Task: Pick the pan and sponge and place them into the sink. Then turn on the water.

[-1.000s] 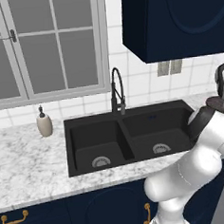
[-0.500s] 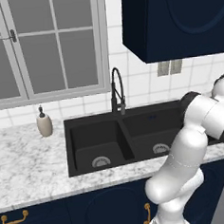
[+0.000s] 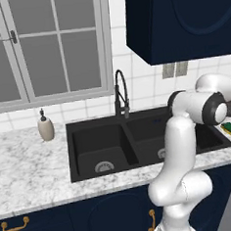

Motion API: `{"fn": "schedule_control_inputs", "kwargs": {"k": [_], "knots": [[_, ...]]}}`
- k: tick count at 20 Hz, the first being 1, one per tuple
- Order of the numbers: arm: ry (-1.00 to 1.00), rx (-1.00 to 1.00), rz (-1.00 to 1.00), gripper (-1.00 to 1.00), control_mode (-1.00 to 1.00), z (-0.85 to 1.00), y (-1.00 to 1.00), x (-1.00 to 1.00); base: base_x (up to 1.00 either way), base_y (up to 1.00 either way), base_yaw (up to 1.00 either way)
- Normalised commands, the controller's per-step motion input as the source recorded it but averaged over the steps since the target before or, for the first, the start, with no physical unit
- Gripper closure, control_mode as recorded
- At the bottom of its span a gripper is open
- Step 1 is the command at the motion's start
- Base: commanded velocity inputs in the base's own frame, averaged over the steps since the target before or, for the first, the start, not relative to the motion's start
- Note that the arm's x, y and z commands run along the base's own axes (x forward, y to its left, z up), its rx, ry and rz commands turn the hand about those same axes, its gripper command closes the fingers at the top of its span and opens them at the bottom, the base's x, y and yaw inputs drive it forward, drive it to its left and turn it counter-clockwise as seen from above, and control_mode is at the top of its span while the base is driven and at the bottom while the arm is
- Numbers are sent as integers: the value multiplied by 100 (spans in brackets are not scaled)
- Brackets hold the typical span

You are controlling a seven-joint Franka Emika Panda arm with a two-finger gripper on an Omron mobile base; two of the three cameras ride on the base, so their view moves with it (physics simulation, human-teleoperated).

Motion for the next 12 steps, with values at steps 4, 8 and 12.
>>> {"fn": "schedule_control_inputs", "kwargs": {"k": [4,8,12], "knots": [[1,8,0,-100,-100,-11,-37,38,0,0,0],[0,5,0,-100,-100,-7,-31,32,0,0,0],[0,2,0,-100,-100,-24,-18,34,0,0,0]]}}
